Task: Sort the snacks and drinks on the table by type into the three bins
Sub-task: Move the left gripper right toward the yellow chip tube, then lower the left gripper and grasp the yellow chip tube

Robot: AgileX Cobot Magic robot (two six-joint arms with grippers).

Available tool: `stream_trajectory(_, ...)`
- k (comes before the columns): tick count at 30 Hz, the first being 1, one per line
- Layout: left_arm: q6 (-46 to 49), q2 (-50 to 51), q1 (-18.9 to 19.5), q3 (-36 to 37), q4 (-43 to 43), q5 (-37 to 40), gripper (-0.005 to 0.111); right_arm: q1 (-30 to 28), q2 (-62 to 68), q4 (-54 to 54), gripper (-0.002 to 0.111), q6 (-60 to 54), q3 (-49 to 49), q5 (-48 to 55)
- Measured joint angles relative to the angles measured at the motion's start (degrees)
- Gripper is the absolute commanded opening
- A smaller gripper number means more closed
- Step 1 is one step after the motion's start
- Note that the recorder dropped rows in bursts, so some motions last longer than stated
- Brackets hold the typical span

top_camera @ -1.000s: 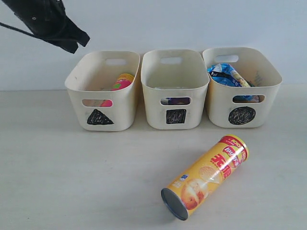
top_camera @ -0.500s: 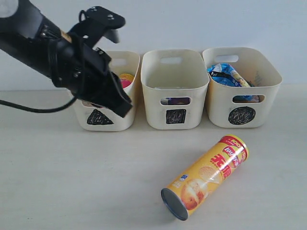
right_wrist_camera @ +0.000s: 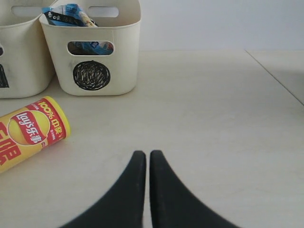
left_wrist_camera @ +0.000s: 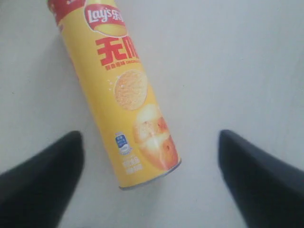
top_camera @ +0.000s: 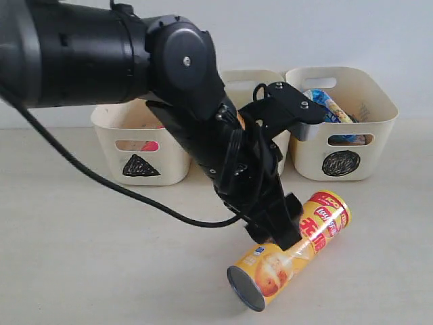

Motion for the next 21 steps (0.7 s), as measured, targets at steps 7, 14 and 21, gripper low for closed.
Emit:
stream_trajectory(7, -0.4, 7.4, -0.3, -5.7, -0.7, 2.6, 0.102, 0.0, 0.0, 0.0, 0.001, 0.0, 0.0, 0.0)
stream_trajectory(14, -1.2, 14.3, -2.1, -11.3, -0.6, 3.4, 0.102, 0.0, 0.0, 0.0, 0.001, 0.0, 0.0, 0.0)
stream_trajectory(21, -1.5, 19.6, -2.4, -15.8, -0.5, 4.2, 0.102, 0.0, 0.0, 0.0, 0.001, 0.0, 0.0, 0.0)
